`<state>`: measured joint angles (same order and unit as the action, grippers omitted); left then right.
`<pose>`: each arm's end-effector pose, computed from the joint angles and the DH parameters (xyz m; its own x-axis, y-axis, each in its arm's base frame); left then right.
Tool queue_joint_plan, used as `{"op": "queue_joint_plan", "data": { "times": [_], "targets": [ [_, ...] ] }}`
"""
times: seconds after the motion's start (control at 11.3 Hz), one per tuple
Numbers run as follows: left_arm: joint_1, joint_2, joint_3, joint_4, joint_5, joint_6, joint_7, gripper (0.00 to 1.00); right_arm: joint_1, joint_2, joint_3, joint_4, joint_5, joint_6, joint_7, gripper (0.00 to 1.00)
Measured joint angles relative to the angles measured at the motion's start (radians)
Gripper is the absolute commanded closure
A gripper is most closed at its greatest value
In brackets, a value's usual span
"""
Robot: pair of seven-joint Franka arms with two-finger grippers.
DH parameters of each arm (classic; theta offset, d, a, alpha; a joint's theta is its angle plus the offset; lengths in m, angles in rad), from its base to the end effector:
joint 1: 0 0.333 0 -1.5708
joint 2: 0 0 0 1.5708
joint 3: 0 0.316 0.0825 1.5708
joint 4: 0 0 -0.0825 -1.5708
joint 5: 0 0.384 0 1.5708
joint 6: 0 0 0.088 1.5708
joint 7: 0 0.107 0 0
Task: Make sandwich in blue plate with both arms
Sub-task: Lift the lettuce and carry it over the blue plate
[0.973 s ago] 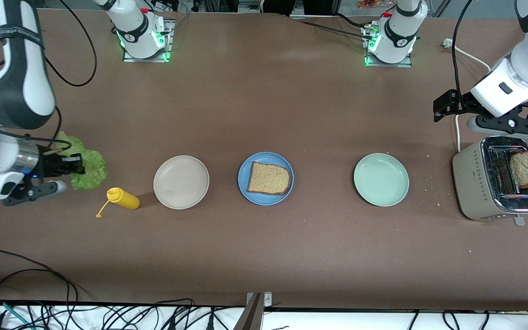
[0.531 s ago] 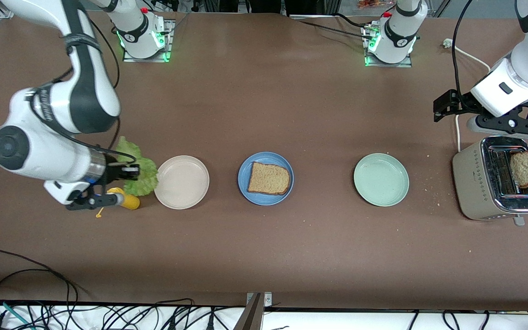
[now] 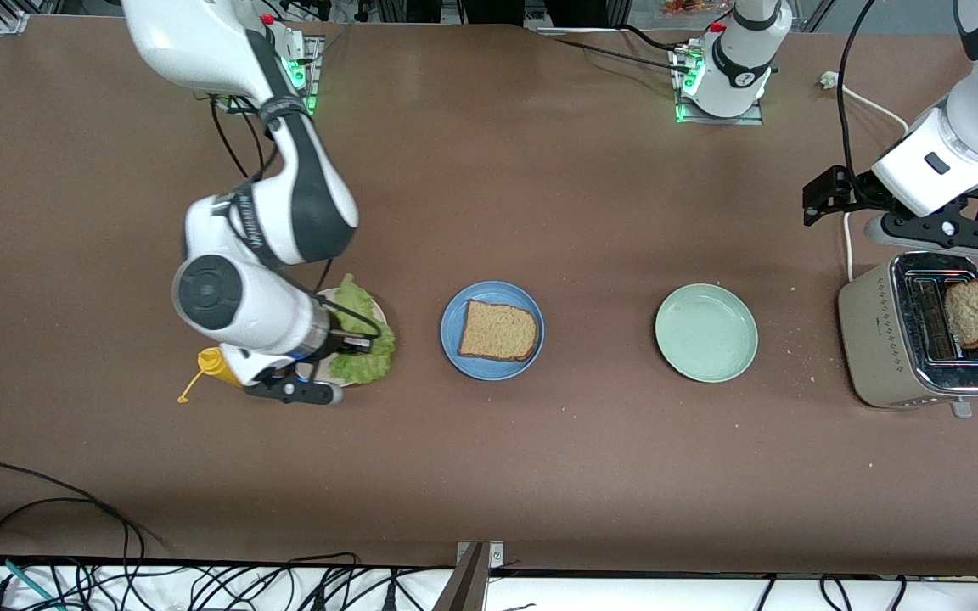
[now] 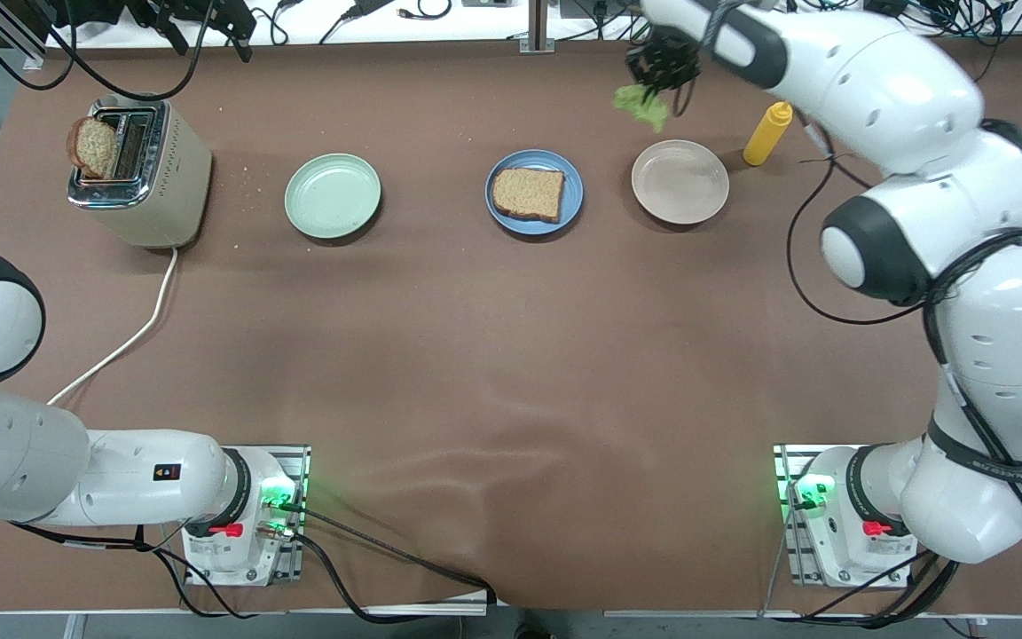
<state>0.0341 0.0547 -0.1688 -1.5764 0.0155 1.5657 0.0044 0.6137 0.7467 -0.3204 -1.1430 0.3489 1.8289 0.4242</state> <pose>0.5640 -0.0722 0.5911 0.9882 -0.1386 -0.0646 -0.1393 -0.9902 -0.0060 0.6822 0.3080 0.3718 0.9869 -0.1426 -0.0760 -0.1496 -0.9841 -0.0959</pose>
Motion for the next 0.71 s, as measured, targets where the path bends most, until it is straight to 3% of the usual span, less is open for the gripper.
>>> {"op": "queue_joint_plan", "data": {
  "times": [0.71],
  "targets": [
    [0.000,0.000,0.000,0.000,0.000,0.000,0.000,0.00,0.240,0.159,-0.048,0.099,0.003,0.142,0.507,1.00]
  ]
}}
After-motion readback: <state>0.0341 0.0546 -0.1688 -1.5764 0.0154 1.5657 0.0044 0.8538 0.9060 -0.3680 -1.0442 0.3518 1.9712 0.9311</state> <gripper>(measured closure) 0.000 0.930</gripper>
